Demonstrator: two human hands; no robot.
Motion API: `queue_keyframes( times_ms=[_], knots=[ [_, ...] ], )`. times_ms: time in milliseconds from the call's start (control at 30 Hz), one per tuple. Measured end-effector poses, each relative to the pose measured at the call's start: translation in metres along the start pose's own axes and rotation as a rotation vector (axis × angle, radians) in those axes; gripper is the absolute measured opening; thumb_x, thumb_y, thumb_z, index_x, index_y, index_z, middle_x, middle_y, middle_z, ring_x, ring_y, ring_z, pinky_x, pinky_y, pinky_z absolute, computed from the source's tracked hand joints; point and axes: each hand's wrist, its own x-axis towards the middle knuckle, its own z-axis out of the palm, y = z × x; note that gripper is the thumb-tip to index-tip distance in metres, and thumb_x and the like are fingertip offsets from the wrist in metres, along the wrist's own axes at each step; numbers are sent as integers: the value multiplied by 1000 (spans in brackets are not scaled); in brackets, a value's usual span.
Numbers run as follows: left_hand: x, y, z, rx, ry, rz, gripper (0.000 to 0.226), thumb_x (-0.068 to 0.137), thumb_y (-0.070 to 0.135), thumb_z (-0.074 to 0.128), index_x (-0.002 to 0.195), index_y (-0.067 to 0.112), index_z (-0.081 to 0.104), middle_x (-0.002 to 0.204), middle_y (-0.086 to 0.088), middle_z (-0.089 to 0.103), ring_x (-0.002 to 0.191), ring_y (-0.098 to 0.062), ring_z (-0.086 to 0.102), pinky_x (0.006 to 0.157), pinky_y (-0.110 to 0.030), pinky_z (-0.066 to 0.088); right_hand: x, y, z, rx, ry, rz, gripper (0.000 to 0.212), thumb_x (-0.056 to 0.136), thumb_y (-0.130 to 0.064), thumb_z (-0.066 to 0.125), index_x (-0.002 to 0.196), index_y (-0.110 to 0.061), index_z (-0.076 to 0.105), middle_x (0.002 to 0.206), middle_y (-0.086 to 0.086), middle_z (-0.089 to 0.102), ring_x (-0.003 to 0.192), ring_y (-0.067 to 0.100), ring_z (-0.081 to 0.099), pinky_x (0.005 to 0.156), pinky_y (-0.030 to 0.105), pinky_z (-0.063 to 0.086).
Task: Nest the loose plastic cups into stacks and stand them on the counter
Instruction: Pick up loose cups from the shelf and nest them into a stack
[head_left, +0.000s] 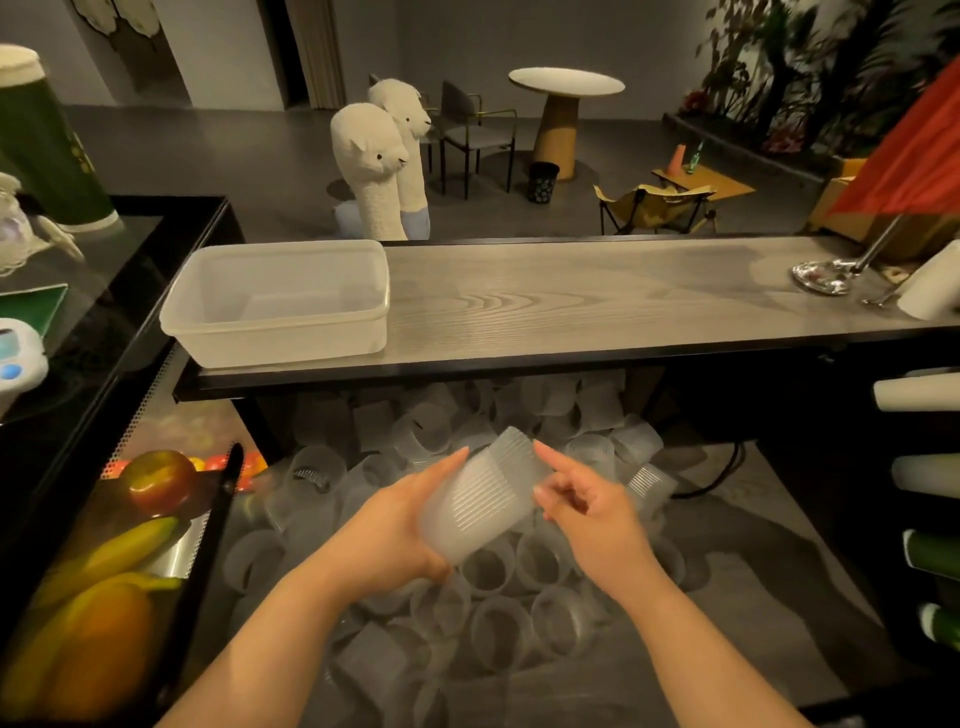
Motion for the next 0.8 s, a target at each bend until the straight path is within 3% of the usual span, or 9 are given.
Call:
queue_keyframes(
  times_ms=[100,167,267,333,400,433,533,700,800],
  knots=[
    [4,6,3,-14,31,2,119,58,23,82,141,69,11,134,18,46,113,-5,49,96,-27,48,-4,-12,1,-67,-200,0,43,101,-19,50,123,-56,51,76,-11,64,74,3,60,83,15,48],
    [8,10,6,-16,40,2,119,57,24,82,140,69,11,135,17,45,112,-6,50,94,-27,49,-2,-18,-6,-25,-268,2,41,102,-19,46,131,-47,51,88,-15,67,74,5,61,83,16,50],
    [13,16,10,-33,33,-10,120,56,25,82,142,68,10,140,19,41,115,-8,48,89,-27,53,13,4,-35,18,0,83,37,101,-18,49,130,-40,56,101,-7,66,69,11,60,69,22,53],
    [16,19,14,-20,32,-19,121,56,25,82,143,66,9,144,20,38,119,-8,46,89,-28,53,19,42,-60,-337,165,219,32,97,-22,55,125,-35,60,103,-4,67,81,17,64,78,33,54],
    [18,19,20,5,17,-31,121,57,26,82,144,65,8,146,19,37,119,-8,46,91,-28,51,12,83,-75,-797,76,456,32,90,-27,57,121,-24,62,116,4,66,104,25,62,85,34,51],
    [18,19,23,12,10,-37,121,56,26,82,144,66,7,146,18,38,119,-9,47,92,-28,51,7,105,-77,-894,18,571,32,87,-29,57,117,-19,63,119,7,65,110,28,61,85,33,50],
    [20,21,30,27,1,-57,122,57,25,82,143,67,7,145,16,40,120,-9,46,95,-26,47,-13,142,-70,-897,-80,737,36,85,-27,54,118,-14,63,125,10,65,116,27,61,90,33,53],
    [22,31,39,81,-25,-70,119,62,23,81,147,60,7,144,12,41,122,-10,44,97,-27,43,-16,156,-69,-889,8,695,34,92,-20,52,126,-12,53,124,11,65,118,28,60,91,33,50],
    [24,34,43,121,-32,-79,119,62,23,80,146,62,5,144,12,41,122,-11,45,100,-31,46,-12,158,-87,-645,61,653,34,82,-26,61,114,-36,53,101,9,69,104,29,66,79,24,51]
  ],
)
